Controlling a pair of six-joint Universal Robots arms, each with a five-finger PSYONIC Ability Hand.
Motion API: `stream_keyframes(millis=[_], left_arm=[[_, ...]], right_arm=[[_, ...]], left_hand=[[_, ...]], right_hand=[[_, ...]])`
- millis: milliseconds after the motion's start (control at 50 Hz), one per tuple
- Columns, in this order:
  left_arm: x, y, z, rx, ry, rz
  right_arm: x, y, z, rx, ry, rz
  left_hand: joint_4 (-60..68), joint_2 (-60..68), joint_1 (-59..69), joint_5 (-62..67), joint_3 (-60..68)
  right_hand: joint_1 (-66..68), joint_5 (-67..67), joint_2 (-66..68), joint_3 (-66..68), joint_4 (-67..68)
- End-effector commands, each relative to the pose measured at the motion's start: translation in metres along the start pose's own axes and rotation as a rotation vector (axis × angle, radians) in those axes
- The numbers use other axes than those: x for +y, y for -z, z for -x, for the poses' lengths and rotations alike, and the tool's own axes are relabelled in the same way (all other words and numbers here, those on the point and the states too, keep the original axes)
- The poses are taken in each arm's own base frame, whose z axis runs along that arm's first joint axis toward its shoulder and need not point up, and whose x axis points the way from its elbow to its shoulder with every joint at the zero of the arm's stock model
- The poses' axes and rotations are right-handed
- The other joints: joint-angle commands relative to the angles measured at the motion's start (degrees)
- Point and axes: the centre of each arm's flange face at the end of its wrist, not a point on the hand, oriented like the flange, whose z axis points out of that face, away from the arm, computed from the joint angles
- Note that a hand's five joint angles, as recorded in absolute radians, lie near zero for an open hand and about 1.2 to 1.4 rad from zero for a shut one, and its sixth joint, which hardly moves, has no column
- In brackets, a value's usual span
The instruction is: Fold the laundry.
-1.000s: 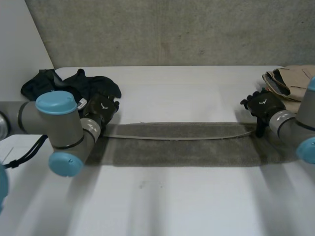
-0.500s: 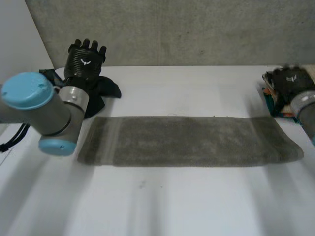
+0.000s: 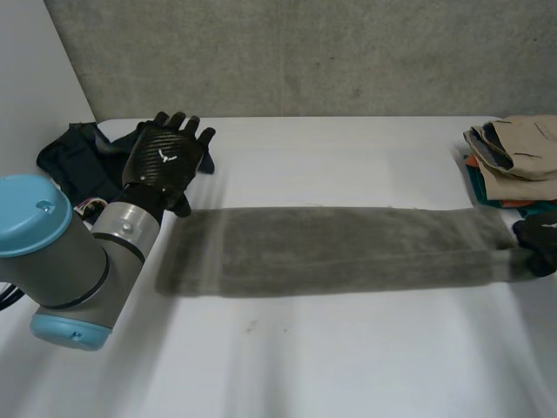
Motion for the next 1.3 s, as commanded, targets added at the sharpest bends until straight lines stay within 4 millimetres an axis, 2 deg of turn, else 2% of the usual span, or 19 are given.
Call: stream_keyframes(millis=[20,80,160,240,400,460,480,580,620,680,700,760,820,900,1020,1060,1120,1200,1300], left_arm=[[-0.018,0.006,0.009,-0.024,-0.001,-0.037],[-0.025,0.01,0.013,-0.036,-0.004,-0.055],[-0.03,0.015,0.018,-0.048,-0.005,-0.06],[-0.03,0.018,0.018,-0.049,-0.005,-0.058],[-0.034,0.023,0.021,-0.057,0.015,-0.067],[-0.035,0.025,0.02,-0.053,0.04,-0.068],[-0.034,0.025,0.02,-0.051,0.045,-0.068],[-0.032,0.025,0.016,-0.04,0.068,-0.062],[-0.032,0.024,0.016,-0.04,0.068,-0.064],[-0.035,0.023,0.014,-0.036,0.068,-0.078],[-0.037,0.022,0.013,-0.034,0.068,-0.083],[-0.046,0.017,0.006,-0.017,0.071,-0.117],[-0.058,0.011,-0.006,0.012,0.075,-0.149],[-0.067,0.01,-0.02,0.048,0.081,-0.177],[-0.067,0.014,-0.04,0.101,0.088,-0.175],[-0.065,0.017,-0.044,0.115,0.089,-0.167],[-0.064,0.018,-0.045,0.117,0.089,-0.161],[-0.064,0.019,-0.043,0.111,0.089,-0.159],[-0.069,0.019,-0.036,0.071,0.09,-0.162]], right_arm=[[-0.006,0.013,-0.069,0.237,0.062,0.03],[-0.006,0.014,-0.088,0.297,0.232,0.056],[-0.018,0.01,-0.082,0.298,0.338,0.014],[-0.089,0.016,0.008,0.16,0.447,-0.32],[-0.161,0.081,0.152,-0.135,0.566,-0.869],[-0.158,0.1,0.199,-0.286,0.583,-0.951],[-0.149,0.111,0.232,-0.392,0.598,-0.985],[-0.121,0.134,0.291,-0.594,0.623,-0.961],[-0.117,0.133,0.291,-0.596,0.618,-0.913],[-0.117,0.128,0.28,-0.542,0.583,-0.799],[-0.12,0.127,0.273,-0.504,0.535,-0.756],[-0.138,0.123,0.243,-0.424,0.402,-0.706],[-0.152,0.113,0.187,-0.336,0.156,-0.637],[-0.125,0.105,0.16,-0.385,-0.081,-0.414],[-0.066,0.096,0.15,-0.394,-0.038,-0.118],[-0.053,0.089,0.144,-0.368,0.005,-0.073],[-0.041,0.075,0.127,-0.272,0.07,-0.035],[-0.059,0.057,0.107,-0.101,0.097,-0.176],[-0.143,0.103,0.14,-0.117,0.137,-0.543]], left_hand=[[0.08,-0.32,0.9,-1.05,-0.42],[0.08,-0.32,0.9,-1.05,-0.42],[0.08,-0.32,0.9,-1.05,-0.42],[-0.09,-0.49,0.73,-1.22,-0.59],[-0.09,-0.49,0.73,-1.22,-0.59],[-0.09,-0.49,0.73,-1.22,-0.59],[-0.09,-0.49,0.73,-1.22,-0.59],[-0.09,-0.49,0.73,-1.22,-0.59],[-0.09,-0.49,0.73,-1.22,-0.59],[-0.09,-0.49,0.73,-1.22,-0.59],[-0.09,-0.49,0.73,-1.22,-0.59],[-0.09,-0.49,0.73,-1.22,-0.59],[-0.09,-0.49,0.73,-1.22,-0.59],[-0.09,-0.49,0.73,-1.22,-0.59],[-0.09,-0.49,0.73,-1.22,-0.59],[-0.09,-0.49,0.73,-1.22,-0.59],[-0.09,-0.49,0.73,-1.22,-0.59],[-0.09,-0.49,0.73,-1.22,-0.59],[-0.09,-0.49,0.73,-1.22,-0.59]], right_hand=[[16.56,14.5,12.63,12.12,11.69],[16.56,14.5,12.63,12.12,11.69],[16.56,14.5,12.63,12.12,11.69],[16.56,14.5,12.63,12.12,11.69],[16.56,14.5,12.63,12.12,11.69],[16.56,14.5,12.63,12.12,11.69],[16.56,14.5,12.63,12.12,11.69],[16.56,14.5,12.63,12.12,11.69],[16.56,14.5,12.63,12.12,11.69],[-52.33,-54.39,-56.26,-56.78,-57.2],[-53.44,-55.5,-57.37,-57.88,-58.31],[-53.44,-55.5,-57.37,-57.88,-58.31],[-53.44,-55.5,-57.37,-57.88,-58.31],[-53.44,-55.5,-57.37,-57.88,-58.31],[-53.44,-55.5,-57.37,-57.88,-58.31],[-40.5,-42.56,-44.43,-44.94,-45.37],[11.41,9.35,7.49,6.97,6.55],[16.56,14.5,12.63,12.12,11.69],[16.56,14.5,12.63,12.12,11.69]])
